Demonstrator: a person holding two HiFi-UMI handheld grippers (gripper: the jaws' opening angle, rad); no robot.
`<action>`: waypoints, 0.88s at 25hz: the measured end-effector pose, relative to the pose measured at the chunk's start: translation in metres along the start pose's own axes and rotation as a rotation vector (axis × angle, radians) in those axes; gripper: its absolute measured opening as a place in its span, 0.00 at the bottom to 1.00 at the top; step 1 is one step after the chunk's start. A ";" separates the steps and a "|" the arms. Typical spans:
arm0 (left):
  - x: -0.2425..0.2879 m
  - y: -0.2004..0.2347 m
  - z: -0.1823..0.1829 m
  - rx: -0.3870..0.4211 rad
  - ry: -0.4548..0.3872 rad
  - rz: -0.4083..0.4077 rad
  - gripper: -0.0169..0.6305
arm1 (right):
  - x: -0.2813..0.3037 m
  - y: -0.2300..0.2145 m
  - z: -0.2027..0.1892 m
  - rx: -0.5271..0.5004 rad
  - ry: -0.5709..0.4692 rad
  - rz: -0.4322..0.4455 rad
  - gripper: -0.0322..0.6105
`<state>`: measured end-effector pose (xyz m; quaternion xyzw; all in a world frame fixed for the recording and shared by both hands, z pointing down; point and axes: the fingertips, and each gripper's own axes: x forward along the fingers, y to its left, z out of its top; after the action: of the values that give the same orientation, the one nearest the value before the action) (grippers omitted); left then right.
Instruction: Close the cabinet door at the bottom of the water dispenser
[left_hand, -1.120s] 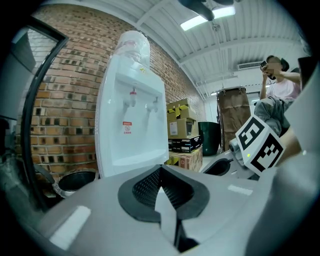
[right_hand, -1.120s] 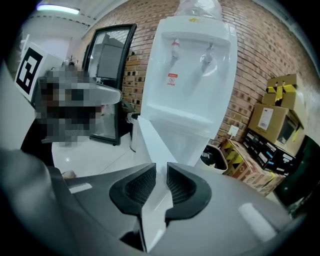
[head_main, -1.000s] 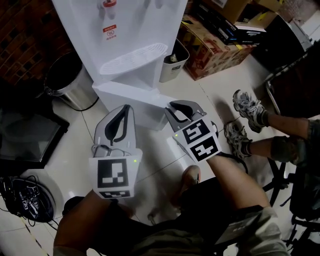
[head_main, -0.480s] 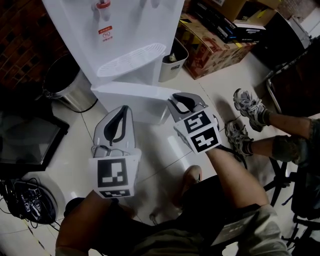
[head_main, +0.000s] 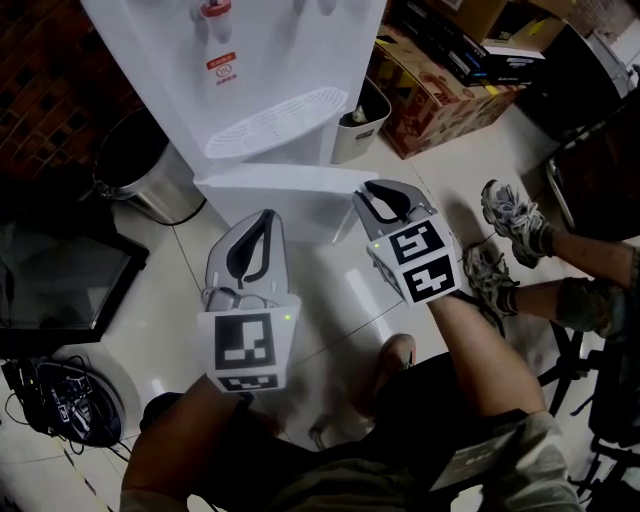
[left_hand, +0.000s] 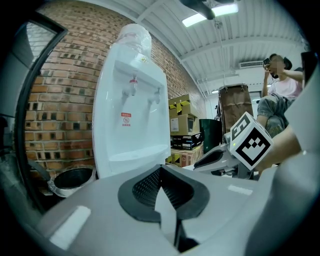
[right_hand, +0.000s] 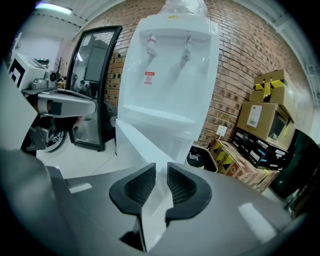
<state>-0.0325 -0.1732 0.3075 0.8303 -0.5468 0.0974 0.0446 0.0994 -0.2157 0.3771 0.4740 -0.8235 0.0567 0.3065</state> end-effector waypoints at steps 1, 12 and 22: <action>0.001 0.001 -0.001 -0.001 0.002 0.001 0.03 | 0.002 -0.002 0.001 0.002 -0.004 -0.005 0.16; 0.004 0.017 -0.006 0.000 0.012 0.020 0.03 | 0.029 -0.033 0.009 0.042 -0.034 -0.097 0.14; 0.026 0.042 -0.020 0.000 0.037 0.069 0.03 | 0.052 -0.047 0.020 0.080 -0.070 -0.139 0.07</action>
<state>-0.0634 -0.2098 0.3307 0.8090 -0.5743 0.1143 0.0512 0.1098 -0.2877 0.3805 0.5433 -0.7960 0.0517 0.2616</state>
